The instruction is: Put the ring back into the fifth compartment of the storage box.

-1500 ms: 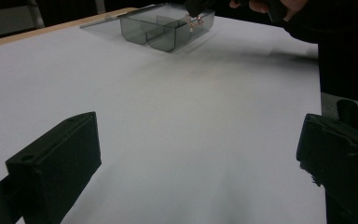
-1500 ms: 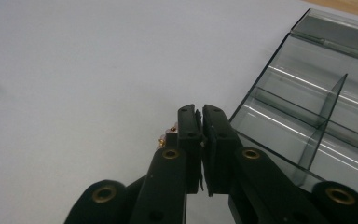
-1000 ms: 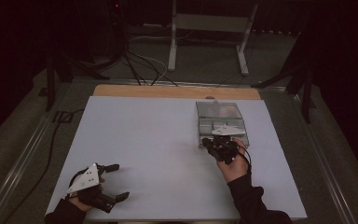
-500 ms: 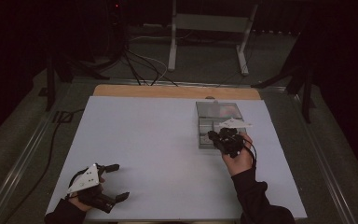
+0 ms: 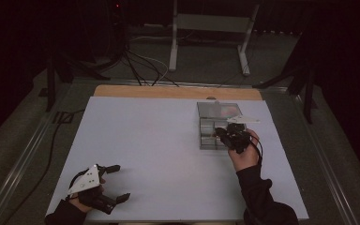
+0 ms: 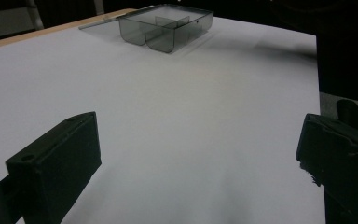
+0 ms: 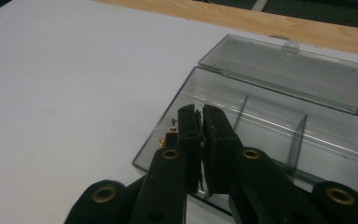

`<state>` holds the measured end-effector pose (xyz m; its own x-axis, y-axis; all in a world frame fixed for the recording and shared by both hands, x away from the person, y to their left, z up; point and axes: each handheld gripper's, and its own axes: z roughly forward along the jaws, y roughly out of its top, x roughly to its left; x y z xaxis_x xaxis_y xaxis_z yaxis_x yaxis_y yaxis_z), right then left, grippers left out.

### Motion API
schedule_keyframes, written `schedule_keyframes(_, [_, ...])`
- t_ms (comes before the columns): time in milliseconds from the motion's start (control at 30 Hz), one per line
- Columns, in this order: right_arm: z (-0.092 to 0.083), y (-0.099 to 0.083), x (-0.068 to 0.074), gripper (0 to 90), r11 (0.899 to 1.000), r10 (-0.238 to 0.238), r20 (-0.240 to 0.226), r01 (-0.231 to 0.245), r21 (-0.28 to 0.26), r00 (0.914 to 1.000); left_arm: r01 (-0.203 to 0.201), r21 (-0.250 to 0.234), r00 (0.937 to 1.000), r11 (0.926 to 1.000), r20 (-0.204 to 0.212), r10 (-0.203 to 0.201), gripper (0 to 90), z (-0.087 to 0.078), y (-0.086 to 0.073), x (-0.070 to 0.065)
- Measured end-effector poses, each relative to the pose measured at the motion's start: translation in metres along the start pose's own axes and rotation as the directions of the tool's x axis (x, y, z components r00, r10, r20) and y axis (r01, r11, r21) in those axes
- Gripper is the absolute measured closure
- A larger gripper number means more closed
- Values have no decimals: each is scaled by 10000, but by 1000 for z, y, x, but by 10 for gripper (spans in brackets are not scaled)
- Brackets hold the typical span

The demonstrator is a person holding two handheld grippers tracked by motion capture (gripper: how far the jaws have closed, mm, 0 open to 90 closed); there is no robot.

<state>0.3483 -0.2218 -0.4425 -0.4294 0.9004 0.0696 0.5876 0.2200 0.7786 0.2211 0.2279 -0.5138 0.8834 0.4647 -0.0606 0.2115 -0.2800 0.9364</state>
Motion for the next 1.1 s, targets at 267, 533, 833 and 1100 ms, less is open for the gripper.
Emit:
schedule_keyframes(267, [1,-3,-16,869,9994,325,304,-327,62,9990,-13,6,10000,10000,-14,13,10,0,0,0])
schedule_keyframes(533, [7,-9,-26,868,9985,489,560,-502,227,9972,-7,4,10000,10000,-15,7,10,0,0,0])
schedule_keyframes(833, [13,-18,-34,868,9966,626,731,-663,495,9954,-30,36,10000,10000,9,30,10,1,0,0])
schedule_keyframes(1100, [22,-24,-40,866,9940,724,912,-793,751,9932,-35,49,10000,10000,9,35,10,1,0,0])
